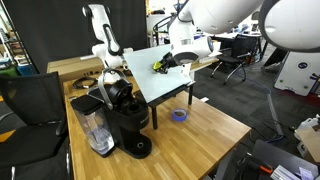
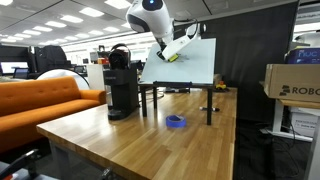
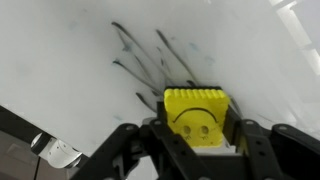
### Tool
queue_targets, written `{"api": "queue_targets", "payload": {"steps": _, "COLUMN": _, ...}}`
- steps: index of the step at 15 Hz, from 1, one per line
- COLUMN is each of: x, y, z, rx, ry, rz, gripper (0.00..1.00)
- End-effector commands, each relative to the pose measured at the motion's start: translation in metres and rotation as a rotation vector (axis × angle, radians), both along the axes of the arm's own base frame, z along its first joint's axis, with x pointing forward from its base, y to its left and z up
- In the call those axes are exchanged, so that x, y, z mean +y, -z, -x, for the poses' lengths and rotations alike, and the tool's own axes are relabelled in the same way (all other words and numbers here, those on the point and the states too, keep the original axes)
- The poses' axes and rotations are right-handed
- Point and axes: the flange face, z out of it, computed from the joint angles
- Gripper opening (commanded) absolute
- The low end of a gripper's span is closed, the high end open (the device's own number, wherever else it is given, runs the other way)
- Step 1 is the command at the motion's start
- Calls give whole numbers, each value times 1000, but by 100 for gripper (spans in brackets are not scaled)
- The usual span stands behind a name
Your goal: Wipe the whiteboard with the duster
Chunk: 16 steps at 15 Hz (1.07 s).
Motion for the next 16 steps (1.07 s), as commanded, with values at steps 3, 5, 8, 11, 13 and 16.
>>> {"api": "queue_targets", "payload": {"steps": 3, "x": -1, "y": -21, "z": 22, "rx": 75, "ry": 11, "rz": 21, "gripper": 28}}
{"api": "queue_targets", "payload": {"steps": 5, "x": -11, "y": -21, "z": 36, "rx": 135, "ry": 36, "rz": 12, "gripper": 28}}
{"api": "queue_targets", "payload": {"steps": 8, "x": -25, "y": -39, "z": 53, "rx": 189, "ry": 45, "rz": 13, "gripper": 28}}
{"api": "queue_targets", "payload": {"steps": 11, "x": -37, "y": -34, "z": 71, "rx": 288, "ry": 53, "rz": -14, "gripper": 28}}
{"api": "queue_targets", "payload": {"steps": 13, "x": -42, "y": -37, "z": 78, "rx": 329, "ry": 50, "rz": -24, "gripper": 28}}
{"api": "queue_targets", "payload": {"steps": 16, "x": -46, "y": -42, "z": 87, "rx": 382, "ry": 44, "rz": -29, "gripper": 28}}
